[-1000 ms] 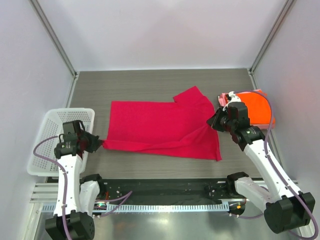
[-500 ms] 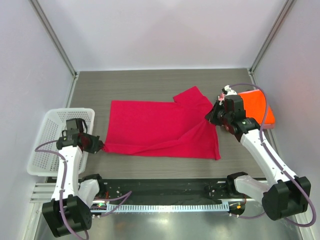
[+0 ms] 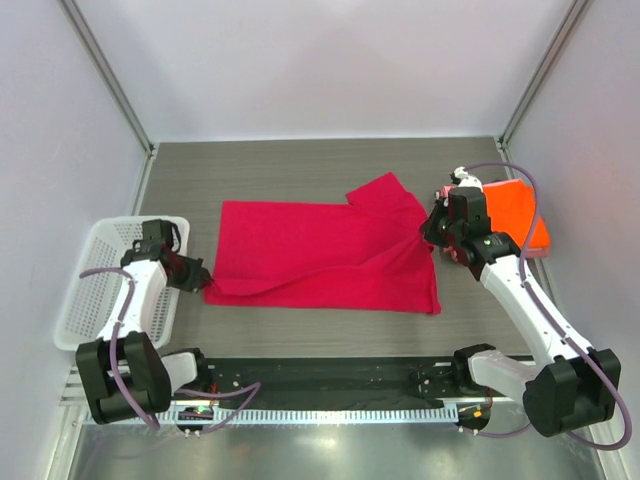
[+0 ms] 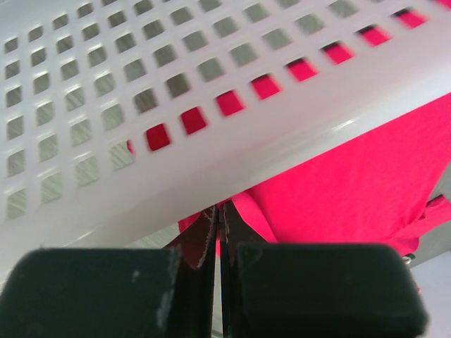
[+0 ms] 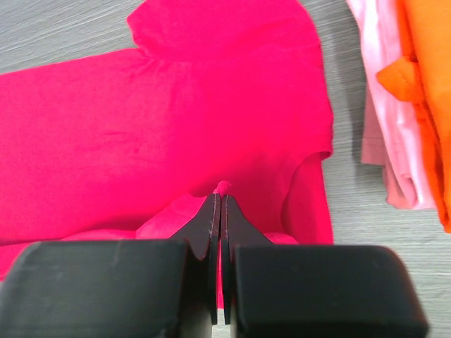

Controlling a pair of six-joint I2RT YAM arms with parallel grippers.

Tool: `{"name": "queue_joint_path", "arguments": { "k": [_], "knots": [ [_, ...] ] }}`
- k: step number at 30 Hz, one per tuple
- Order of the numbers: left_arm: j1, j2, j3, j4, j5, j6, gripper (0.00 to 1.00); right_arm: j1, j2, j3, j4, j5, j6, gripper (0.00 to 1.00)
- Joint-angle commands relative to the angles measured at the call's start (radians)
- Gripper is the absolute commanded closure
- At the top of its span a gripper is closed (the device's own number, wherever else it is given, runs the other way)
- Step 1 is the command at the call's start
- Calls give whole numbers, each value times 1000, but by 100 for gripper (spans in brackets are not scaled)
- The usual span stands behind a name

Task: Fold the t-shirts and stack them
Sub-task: Fold the tshirt

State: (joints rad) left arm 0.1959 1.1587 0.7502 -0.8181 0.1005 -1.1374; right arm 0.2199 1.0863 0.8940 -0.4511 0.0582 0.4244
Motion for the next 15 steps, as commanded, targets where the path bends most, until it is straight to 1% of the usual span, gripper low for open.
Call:
{"name": "queue_joint_path", "arguments": {
  "k": [1, 9, 12, 15],
  "knots": [
    [-4, 18, 61, 37, -24, -13, 100, -4, 1, 43, 15, 51, -4, 99],
    [-4, 19, 130, 27, -27, 1, 100, -4, 6, 66, 17, 31, -7, 99],
    [-4, 33, 118, 28, -44, -5, 100, -4, 18, 54, 20, 34, -10, 99],
    [-4, 55, 92, 62, -21, -15, 100, -4, 41, 46, 32, 29, -6, 99]
  ]
}}
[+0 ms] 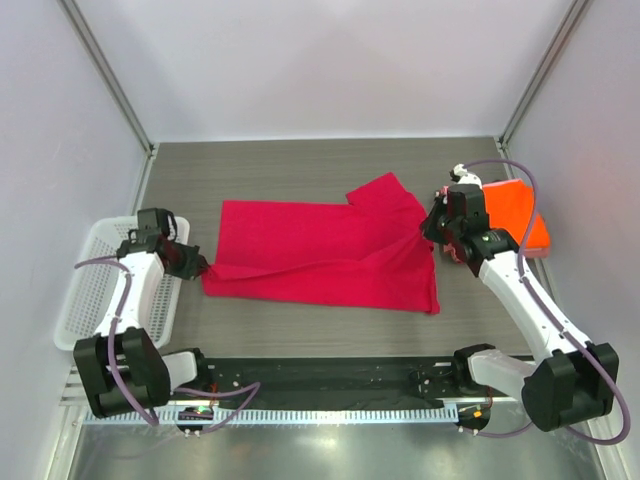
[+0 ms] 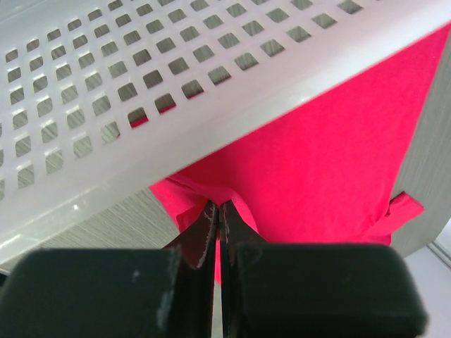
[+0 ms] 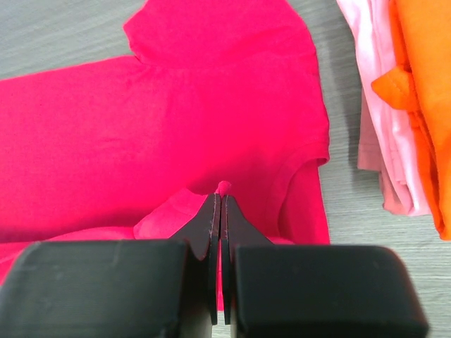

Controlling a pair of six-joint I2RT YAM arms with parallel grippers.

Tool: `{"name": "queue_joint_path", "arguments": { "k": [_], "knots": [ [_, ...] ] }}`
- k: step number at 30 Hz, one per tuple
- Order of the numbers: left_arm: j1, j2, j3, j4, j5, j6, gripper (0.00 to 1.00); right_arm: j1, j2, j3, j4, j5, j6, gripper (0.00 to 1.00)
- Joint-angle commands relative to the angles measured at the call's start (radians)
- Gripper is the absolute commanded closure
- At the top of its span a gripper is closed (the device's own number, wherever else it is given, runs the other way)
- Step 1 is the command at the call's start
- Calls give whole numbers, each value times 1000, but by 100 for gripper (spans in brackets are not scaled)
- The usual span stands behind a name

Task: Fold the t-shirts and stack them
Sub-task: Fold the tshirt

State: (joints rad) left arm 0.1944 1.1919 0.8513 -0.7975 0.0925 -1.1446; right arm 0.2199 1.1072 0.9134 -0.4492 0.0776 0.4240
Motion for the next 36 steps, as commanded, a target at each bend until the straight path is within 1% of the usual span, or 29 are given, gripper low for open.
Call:
{"name": "queue_joint_path", "arguments": {
  "k": [1, 5, 12, 13, 14, 15, 16, 17, 18, 19, 20, 21, 22, 23, 24, 25, 26, 27, 28, 29, 30, 31, 33, 34, 35, 36],
  "knots": [
    [-4, 43, -11, 44, -7, -6, 100, -4, 26, 27, 35, 7, -4, 99],
    [-3, 90, 0, 57, -14, -1, 100, -4, 45, 27, 46, 13, -2, 99],
    [-6, 129, 17, 75, -22, 0, 100, -4, 63, 15, 64, 11, 1, 99],
    [-12, 133, 23, 78, -20, 3, 98, -4, 66, 12, 70, 14, 1, 99],
    [-16, 146, 35, 81, -23, 6, 90, -4, 74, 12, 73, 14, 2, 98],
    [-21, 152, 41, 83, -27, 9, 85, -4, 92, 16, 86, 19, 2, 96],
    [-32, 155, 48, 84, -33, 14, 78, -4, 104, 22, 93, 19, 4, 96],
    [-36, 159, 64, 92, -34, 20, 73, -4, 121, 44, 101, 21, 2, 95],
    [-41, 167, 75, 92, -40, 23, 68, -4, 164, 59, 104, 18, 2, 91],
    [-46, 173, 87, 93, -51, 25, 58, -5, 181, 76, 104, 13, 2, 87],
    [-49, 176, 106, 92, -60, 26, 53, -5, 198, 102, 104, 7, 10, 80],
    [-50, 182, 118, 90, -69, 38, 43, -4, 210, 111, 103, 7, 19, 45],
    [-50, 183, 127, 89, -69, 52, 42, -4, 206, 113, 103, 8, 28, 35],
    [-55, 181, 138, 74, -73, 65, 41, -2, 195, 102, 103, 5, 38, 29],
    [-58, 169, 153, 61, -79, 78, 41, -2, 181, 90, 101, 5, 42, 27],
    [-62, 158, 157, 38, -83, 104, 41, -1, 133, 56, 101, 2, 45, 28],
    [-78, 140, 155, 26, -121, 117, 42, -1, 105, 36, 92, -5, 51, 28],
    [-91, 121, 140, 17, -134, 124, 42, 2, 70, 15, 86, -7, 70, 28],
    [-105, 68, 123, 3, -142, 131, 43, 18, 36, -31, 75, -7, 82, 28],
    [-121, 42, 105, 4, -152, 137, 43, 30, -31, -53, 40, -7, 100, 28],
    [-165, 16, 88, 4, -158, 137, 43, 44, -61, -74, 15, 10, 143, 28],
    [-183, -41, 48, 0, -168, 138, 44, 73, -91, -118, -11, 23, 180, 28],
    [-242, -95, 10, -14, -200, 111, 45, 117, -174, -169, -94, 65, 252, 29],
    [-278, -141, -30, -23, -203, 96, 46, 139, -203, -223, -124, 117, 345, 29],
    [-292, -167, -53, -25, -201, 59, 47, 197, -254, -250, -173, 141, 386, 29],
    [-305, -188, -75, -25, -198, 42, 48, 225, -280, -278, -193, 161, 441, 30]
  ]
}}
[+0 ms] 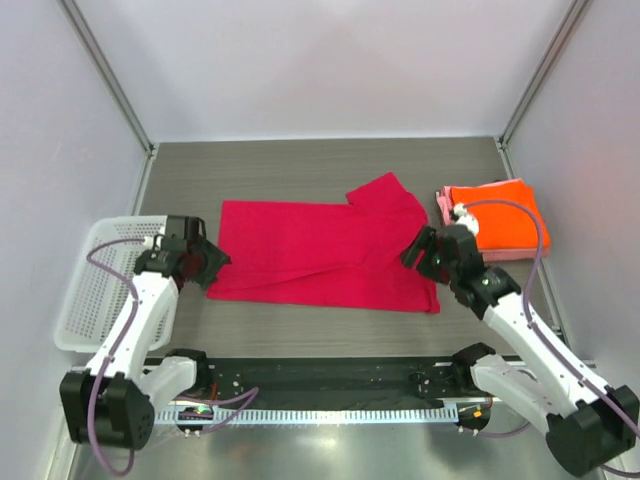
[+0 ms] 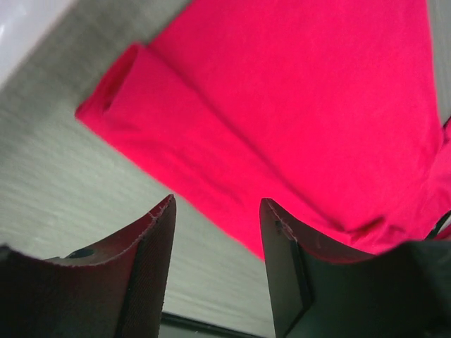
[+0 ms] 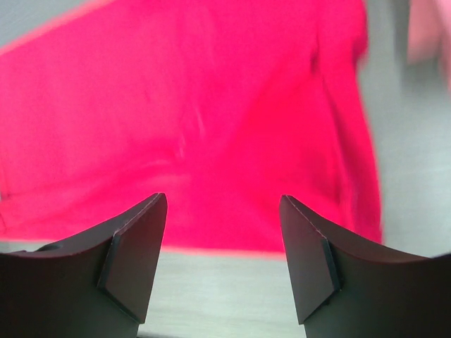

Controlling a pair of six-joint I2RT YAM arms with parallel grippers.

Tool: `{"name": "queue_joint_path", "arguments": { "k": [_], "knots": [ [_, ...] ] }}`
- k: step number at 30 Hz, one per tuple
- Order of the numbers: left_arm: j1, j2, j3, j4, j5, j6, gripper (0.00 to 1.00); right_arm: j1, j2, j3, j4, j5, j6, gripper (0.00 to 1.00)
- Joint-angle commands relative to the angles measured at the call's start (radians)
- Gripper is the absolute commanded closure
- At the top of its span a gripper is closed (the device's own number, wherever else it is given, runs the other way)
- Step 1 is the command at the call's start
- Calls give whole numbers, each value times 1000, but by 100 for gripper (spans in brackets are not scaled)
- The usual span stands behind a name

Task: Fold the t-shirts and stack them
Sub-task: Fold the tshirt

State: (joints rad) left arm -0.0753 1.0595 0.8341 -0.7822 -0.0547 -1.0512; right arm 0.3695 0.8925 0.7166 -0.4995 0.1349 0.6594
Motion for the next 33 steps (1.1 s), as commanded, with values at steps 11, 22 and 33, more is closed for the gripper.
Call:
{"name": "queue_joint_path", "arguments": {
  "k": [11, 22, 33],
  "knots": [
    [-109, -176, -208, 4, -77, -144, 52, 233, -173, -322, -180, 187, 588, 30],
    [-141, -174, -362, 181, -85, -233, 54, 233, -150, -442, -10, 394, 836, 39],
    [-149, -213, -438, 216, -200, -332, 56, 233, -153, -413, -1, 529, 858, 99]
  ]
}}
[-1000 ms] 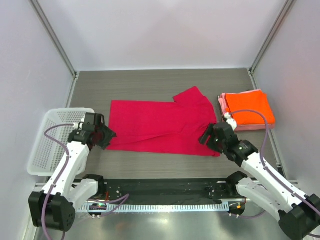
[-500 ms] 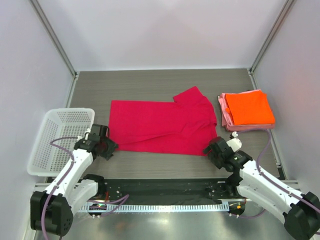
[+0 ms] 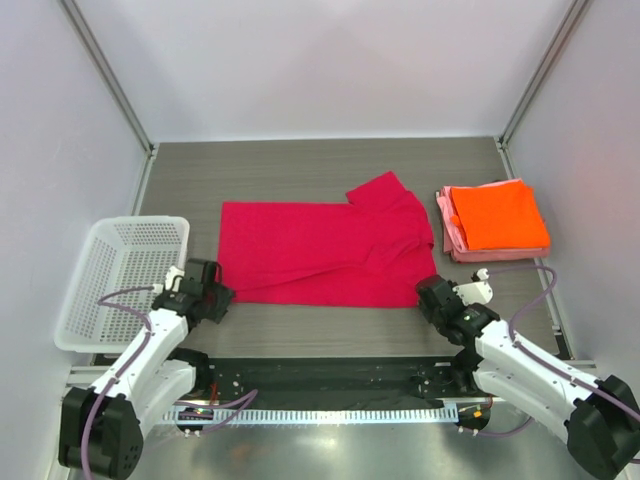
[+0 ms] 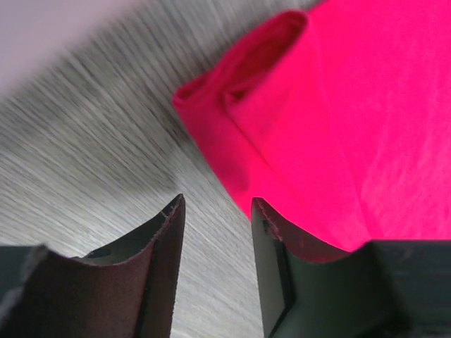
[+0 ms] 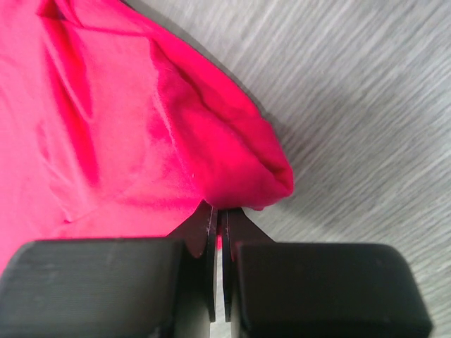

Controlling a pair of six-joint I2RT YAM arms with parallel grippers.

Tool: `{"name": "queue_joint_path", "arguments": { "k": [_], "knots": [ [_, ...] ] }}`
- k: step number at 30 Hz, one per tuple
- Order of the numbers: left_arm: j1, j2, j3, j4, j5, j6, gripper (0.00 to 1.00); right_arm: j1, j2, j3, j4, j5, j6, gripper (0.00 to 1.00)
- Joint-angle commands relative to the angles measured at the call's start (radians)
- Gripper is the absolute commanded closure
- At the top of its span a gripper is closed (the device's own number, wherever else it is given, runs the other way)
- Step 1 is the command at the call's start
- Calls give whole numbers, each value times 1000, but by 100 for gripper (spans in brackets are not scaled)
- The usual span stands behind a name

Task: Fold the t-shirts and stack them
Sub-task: Fold the tshirt

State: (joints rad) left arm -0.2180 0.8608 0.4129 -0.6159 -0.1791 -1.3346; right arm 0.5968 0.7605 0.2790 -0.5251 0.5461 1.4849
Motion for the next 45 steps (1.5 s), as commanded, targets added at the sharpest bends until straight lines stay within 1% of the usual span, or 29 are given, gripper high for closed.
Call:
{"name": "queue_joint_path", "arguments": {
  "k": [1, 2, 3, 4, 5, 6, 8, 11, 12, 15, 20, 22, 23, 24, 26, 29, 33, 40, 45],
  "knots": [
    [-4, -13, -23, 54, -89, -66, 57, 6, -30, 25, 25, 123, 32, 99],
    [-7, -11, -29, 65, -91, -70, 59, 6, -32, 26, 27, 124, 32, 99],
    [-9, -11, -45, 88, -91, -74, 68, 5, -33, 23, 30, 123, 31, 99],
    [-11, -11, -51, 97, -91, -89, 74, 6, -32, 25, 31, 121, 28, 99],
    [-14, -8, -55, 103, -94, -97, 77, 6, -32, 23, 36, 121, 26, 99],
    [-21, 0, -63, 110, -100, -107, 78, 6, -30, 25, 39, 118, 23, 99],
    [-29, 10, -65, 111, -121, -126, 77, 5, -30, 26, 45, 117, 14, 99],
    [-40, 37, -63, 123, -149, -139, 69, 5, -35, 22, 54, 106, 2, 99],
    [-40, 46, -63, 134, -152, -140, 63, 6, -36, 22, 59, 104, -2, 99],
    [-44, 83, -53, 139, -152, -140, 57, 5, -43, 17, 59, 100, -8, 99],
    [-52, 133, -45, 151, -164, -136, 56, 5, -52, 19, 68, 95, -14, 99],
    [-54, 147, -54, 177, -165, -136, 65, 6, -55, 19, 68, 94, -14, 99],
    [-52, 161, -60, 180, -165, -136, 79, 6, -56, 19, 68, 95, -14, 99],
    [-53, 168, -62, 177, -166, -135, 88, 6, -56, 19, 69, 94, -14, 99],
    [-54, 175, -71, 176, -169, -147, 99, 5, -59, 22, 68, 95, -14, 99],
    [-54, 179, -77, 176, -184, -141, 100, 5, -62, 28, 68, 107, -20, 99],
    [-54, 144, -23, 99, -201, -109, 100, 6, -69, 63, 59, 139, -47, 99],
    [-54, 81, 119, -44, -197, -63, 100, 6, -49, 186, -6, 222, -112, 99],
    [-52, 75, 208, -123, -207, -15, 100, 6, -35, 281, -67, 271, -163, 99]
  ]
}}
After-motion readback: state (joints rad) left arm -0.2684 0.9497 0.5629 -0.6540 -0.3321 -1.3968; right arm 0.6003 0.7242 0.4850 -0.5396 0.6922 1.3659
